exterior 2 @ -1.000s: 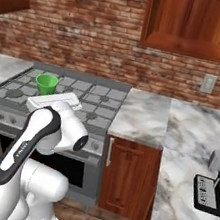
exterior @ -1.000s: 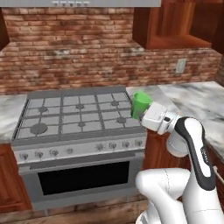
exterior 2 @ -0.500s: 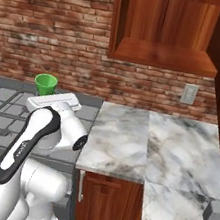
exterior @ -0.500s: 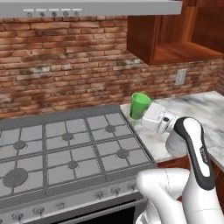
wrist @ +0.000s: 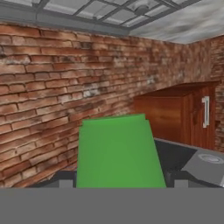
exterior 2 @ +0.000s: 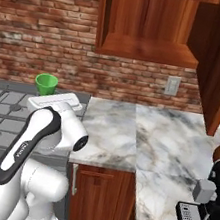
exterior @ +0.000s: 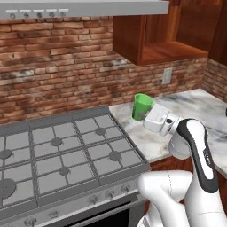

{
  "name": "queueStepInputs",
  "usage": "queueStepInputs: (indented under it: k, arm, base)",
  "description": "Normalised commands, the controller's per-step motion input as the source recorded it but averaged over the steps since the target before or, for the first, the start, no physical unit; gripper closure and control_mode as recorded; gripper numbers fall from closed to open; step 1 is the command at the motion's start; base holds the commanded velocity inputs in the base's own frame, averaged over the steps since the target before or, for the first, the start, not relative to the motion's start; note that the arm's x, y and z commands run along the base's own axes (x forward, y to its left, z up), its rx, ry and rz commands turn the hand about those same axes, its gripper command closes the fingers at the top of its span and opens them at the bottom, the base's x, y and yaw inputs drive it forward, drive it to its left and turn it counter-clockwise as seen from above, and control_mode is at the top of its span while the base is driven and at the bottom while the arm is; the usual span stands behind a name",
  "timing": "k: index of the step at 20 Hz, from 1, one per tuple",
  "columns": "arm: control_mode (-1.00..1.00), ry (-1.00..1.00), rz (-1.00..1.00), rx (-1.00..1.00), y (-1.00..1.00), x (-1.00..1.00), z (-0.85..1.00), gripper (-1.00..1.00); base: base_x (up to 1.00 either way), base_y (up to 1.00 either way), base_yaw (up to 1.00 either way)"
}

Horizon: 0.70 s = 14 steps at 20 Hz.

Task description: Move the cup from next to the sink to the open cabinet. Then, move the bowl with the onion to the fridge to clear the area for faucet cleaning.

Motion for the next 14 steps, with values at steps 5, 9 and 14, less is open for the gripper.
queueStepInputs:
  k: [5,9,14]
  arm:
    - [1.0,0.0,0.0,0.0,0.0,0.0,0.0,1.0]
    - [1.0,0.0,0.0,0.0,0.0,0.0,0.0,1.0]
    - [1.0,0.0,0.0,0.0,0.0,0.0,0.0,1.0]
  base:
    - [-0.02,-0.67,-0.16]
    - [0.22,-0.71,-0.07]
    - [0.53,-0.46,0.03]
